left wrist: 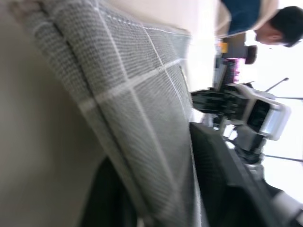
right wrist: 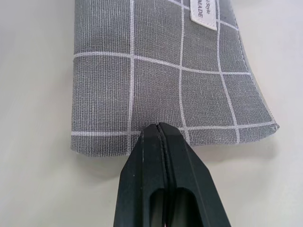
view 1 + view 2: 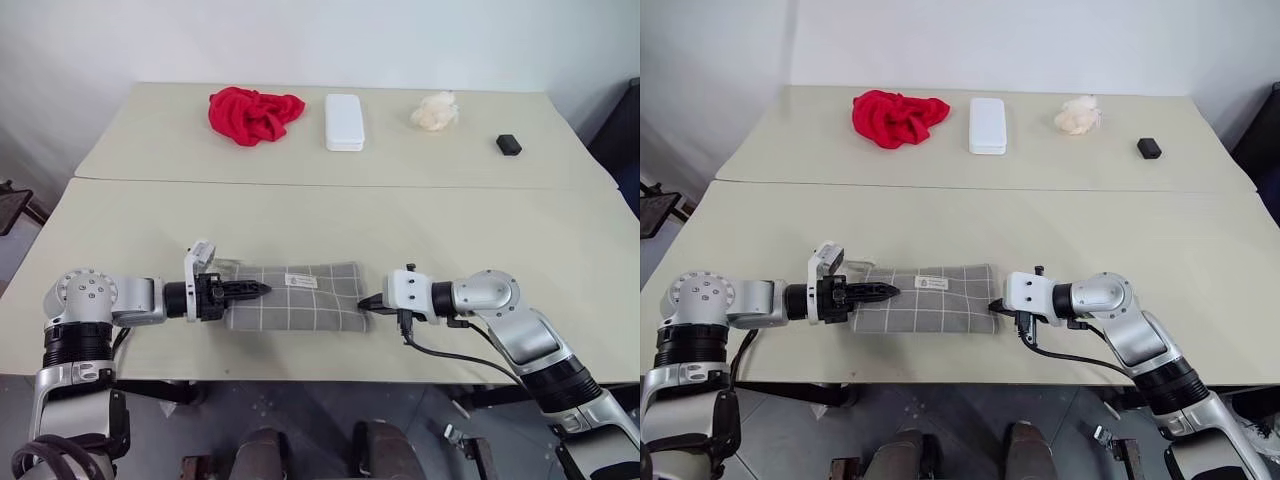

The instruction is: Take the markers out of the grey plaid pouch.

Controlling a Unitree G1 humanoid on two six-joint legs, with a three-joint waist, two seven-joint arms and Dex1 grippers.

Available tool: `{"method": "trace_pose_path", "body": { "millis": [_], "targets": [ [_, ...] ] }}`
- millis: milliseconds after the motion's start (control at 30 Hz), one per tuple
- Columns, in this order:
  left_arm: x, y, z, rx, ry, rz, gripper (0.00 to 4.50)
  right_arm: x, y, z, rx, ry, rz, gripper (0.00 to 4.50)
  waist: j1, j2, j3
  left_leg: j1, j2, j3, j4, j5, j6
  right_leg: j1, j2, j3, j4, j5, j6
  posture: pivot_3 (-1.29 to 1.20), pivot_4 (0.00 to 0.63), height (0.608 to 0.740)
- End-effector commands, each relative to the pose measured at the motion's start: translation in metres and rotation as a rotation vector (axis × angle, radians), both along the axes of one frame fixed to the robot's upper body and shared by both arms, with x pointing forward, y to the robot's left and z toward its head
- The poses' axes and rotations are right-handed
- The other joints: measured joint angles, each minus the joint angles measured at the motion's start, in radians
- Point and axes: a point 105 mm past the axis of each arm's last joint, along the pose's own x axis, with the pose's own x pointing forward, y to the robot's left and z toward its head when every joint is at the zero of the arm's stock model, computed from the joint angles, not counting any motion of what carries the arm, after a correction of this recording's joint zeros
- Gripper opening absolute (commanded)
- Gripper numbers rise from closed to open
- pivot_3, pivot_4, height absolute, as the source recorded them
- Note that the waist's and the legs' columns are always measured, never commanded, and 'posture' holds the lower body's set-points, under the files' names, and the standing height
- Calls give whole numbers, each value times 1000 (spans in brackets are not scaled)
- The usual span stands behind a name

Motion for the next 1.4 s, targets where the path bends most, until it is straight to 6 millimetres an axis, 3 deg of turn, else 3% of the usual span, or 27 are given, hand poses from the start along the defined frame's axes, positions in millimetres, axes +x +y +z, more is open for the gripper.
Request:
{"method": "trace_pose_path", "body": {
  "millis": [33,100,267,367,567,633,800,967,1133,1300,1400],
  "targets": [
    [6,13,4,32,-23,56,2853,-3,-8,-9,-35,32,-15,0,1,0,0,0,0,0,0,0,0,0,0,0,0,0,0,0,150,740],
    [7,18,3,32,-9,72,3389,-4,-8,-10,-36,34,-10,0,2,0,0,0,0,0,0,0,0,0,0,0,0,0,0,0,150,740],
    [3,7,5,-1,6,2,3389,-3,-6,-9,-38,31,0,0,1,0,0,0,0,0,-1,0,0,0,0,0,-1,0,0,0,150,740],
    [4,4,3,-4,9,0,2828,-3,-6,-8,-38,29,2,0,1,0,0,0,0,0,-1,0,0,0,0,0,-1,0,0,0,150,740],
    [2,8,4,-5,3,4,1073,-5,-7,-9,-38,32,4,0,1,0,0,0,0,0,-1,0,0,0,0,0,-1,0,0,0,150,740],
    [2,10,6,-5,-1,9,742,-6,-7,-9,-39,35,3,0,1,0,0,0,0,0,-1,0,0,0,0,0,-1,0,0,0,150,740],
    [0,14,10,-11,-11,6,729,-7,-8,-10,-43,39,3,0,0,0,0,0,0,0,-1,0,0,0,0,0,-1,0,0,0,150,740],
    [-10,5,20,-44,-50,-81,723,-6,-8,-10,-41,39,5,0,-1,0,0,0,0,0,-3,0,0,-1,0,0,-2,0,0,0,150,740],
    [-21,-7,45,-52,-381,-168,709,-7,-9,-5,-10,39,3,0,-1,-1,0,0,0,0,-7,0,0,-1,0,1,-7,0,0,0,150,740],
    [-25,2,49,-51,-594,-162,706,-21,-14,20,144,62,59,0,1,0,1,-1,0,2,-8,0,0,-2,1,0,-8,0,0,0,150,740],
    [-17,6,52,-21,-713,-99,705,-28,-25,33,195,75,71,0,3,0,2,-2,0,2,-8,0,0,-2,1,-1,-9,0,0,0,150,740]
  ]
}}
